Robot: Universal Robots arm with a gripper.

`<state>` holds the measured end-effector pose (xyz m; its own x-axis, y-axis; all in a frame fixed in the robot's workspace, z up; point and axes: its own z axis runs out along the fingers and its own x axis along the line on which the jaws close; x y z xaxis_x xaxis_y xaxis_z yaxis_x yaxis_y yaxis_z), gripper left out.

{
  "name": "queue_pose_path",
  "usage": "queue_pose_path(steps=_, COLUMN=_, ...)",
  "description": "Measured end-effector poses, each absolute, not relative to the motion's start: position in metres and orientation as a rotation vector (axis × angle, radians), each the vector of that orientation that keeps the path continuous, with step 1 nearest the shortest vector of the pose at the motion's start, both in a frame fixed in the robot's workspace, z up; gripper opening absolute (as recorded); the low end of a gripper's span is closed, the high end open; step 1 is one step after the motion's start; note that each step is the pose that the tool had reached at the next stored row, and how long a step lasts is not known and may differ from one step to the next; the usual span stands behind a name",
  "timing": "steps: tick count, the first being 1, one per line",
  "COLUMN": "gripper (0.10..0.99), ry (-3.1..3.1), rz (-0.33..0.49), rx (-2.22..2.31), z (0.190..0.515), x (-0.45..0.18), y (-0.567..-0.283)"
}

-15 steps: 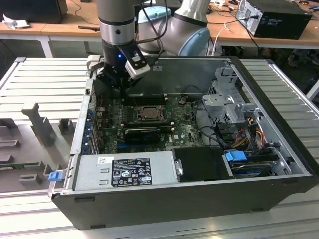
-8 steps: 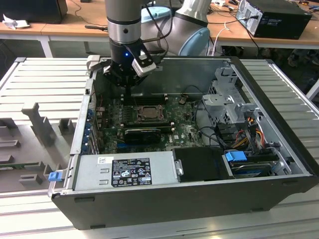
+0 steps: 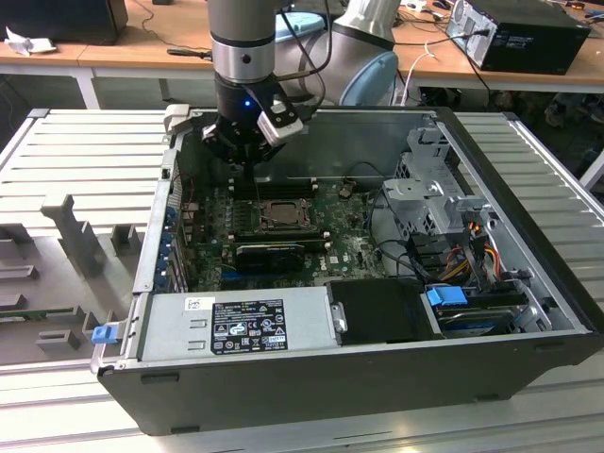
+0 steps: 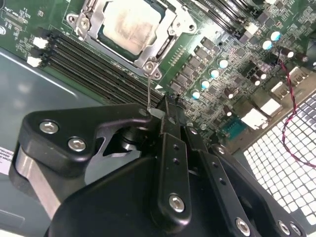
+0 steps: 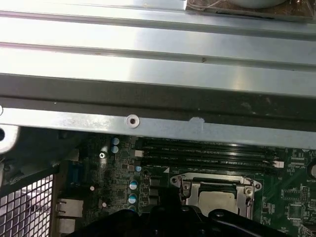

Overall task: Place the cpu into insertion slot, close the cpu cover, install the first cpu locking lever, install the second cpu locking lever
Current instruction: 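Install the first cpu locking lever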

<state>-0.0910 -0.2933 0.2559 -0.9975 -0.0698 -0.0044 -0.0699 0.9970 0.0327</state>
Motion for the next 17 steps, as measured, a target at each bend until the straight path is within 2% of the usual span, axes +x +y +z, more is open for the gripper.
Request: queue_pose_path(steps=17, gripper=0.106, ry=3.136, rz=0.052, rx=-0.110, z=0.2559, x=-0.0833, y=-0.2933)
